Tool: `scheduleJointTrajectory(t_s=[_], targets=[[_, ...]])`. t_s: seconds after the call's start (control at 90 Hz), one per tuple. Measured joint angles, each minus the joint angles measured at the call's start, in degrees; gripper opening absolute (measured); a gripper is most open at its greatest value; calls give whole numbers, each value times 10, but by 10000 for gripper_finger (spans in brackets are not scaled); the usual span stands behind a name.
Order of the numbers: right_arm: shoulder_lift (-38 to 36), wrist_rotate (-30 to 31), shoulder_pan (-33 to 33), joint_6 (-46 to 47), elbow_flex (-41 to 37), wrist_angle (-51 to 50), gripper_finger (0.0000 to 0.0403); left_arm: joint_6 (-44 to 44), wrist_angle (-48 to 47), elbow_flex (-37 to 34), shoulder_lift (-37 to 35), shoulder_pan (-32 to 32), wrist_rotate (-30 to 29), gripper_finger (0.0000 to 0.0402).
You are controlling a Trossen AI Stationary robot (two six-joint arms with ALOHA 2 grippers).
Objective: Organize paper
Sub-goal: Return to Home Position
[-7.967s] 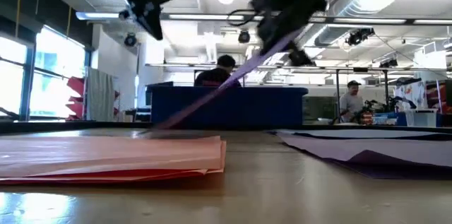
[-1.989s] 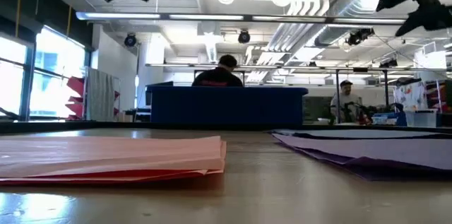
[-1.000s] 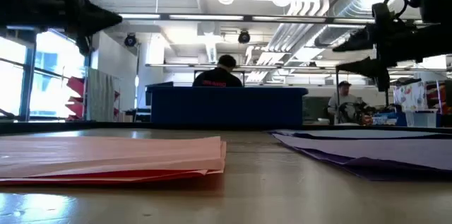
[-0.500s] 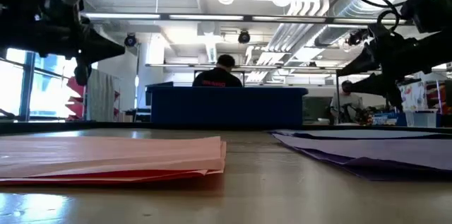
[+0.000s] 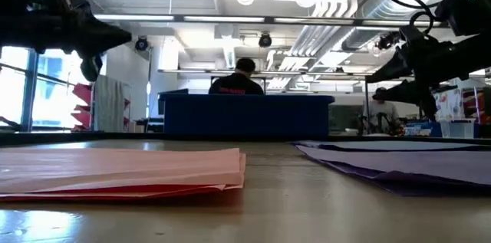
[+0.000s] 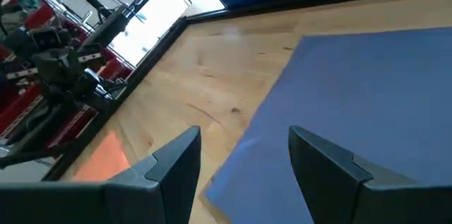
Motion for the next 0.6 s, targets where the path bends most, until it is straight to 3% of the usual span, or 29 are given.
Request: scheduleJointTrajectory(t_s=[0.167,0.378,0.6], targets=[[0,0,0,0,0,0,195,128,-3,0,0,-77,-69,0],[0,0,0,0,0,-1,195,355,-4,0,0,-97,-65,0],[0,0,0,0,0,-1,195,376,-5,0,3,-97,-61,0]])
